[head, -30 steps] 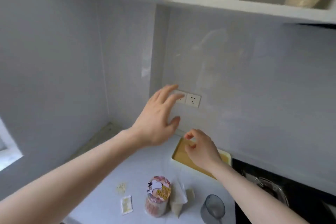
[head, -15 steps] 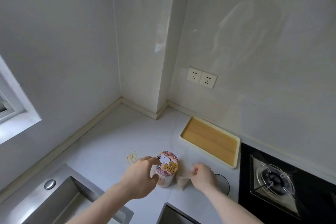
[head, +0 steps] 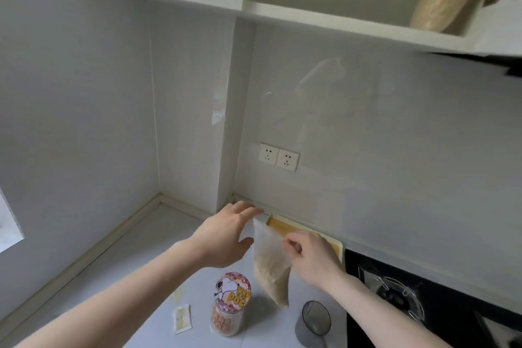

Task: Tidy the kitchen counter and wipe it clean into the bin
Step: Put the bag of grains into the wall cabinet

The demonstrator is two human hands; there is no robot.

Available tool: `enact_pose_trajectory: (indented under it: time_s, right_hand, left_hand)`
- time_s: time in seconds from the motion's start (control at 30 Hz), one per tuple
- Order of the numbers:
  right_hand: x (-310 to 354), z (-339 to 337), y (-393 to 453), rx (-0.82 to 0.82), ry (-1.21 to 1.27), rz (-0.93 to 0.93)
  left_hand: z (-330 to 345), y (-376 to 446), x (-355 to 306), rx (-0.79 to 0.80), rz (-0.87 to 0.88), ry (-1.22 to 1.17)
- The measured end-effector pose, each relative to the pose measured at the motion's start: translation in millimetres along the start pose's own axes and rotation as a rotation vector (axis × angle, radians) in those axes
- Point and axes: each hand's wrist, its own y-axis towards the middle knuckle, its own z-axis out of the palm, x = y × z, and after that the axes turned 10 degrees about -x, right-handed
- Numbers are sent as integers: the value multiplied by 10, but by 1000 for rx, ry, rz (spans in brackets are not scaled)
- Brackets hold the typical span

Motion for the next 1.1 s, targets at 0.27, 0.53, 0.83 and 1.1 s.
enact_pose_trajectory:
  time_s: [0.27,0.53,0.83,1.1]
  right_hand:
    - [441,-1172,366,-327,84,-191]
    - [899,-1970,740,-648,147,-320]
    - [1381,-2553,1134,-800,260,-304]
    - [1749,-3046,1477,-936,362,-219]
  left_hand:
    - [-959,694,-441,-246,174,103]
    - [-1931,869,-791,-393,165,85]
    - [-2743,1136,-945,-575,177,142]
    - [-3434,1525,-1004,-642,192,-110]
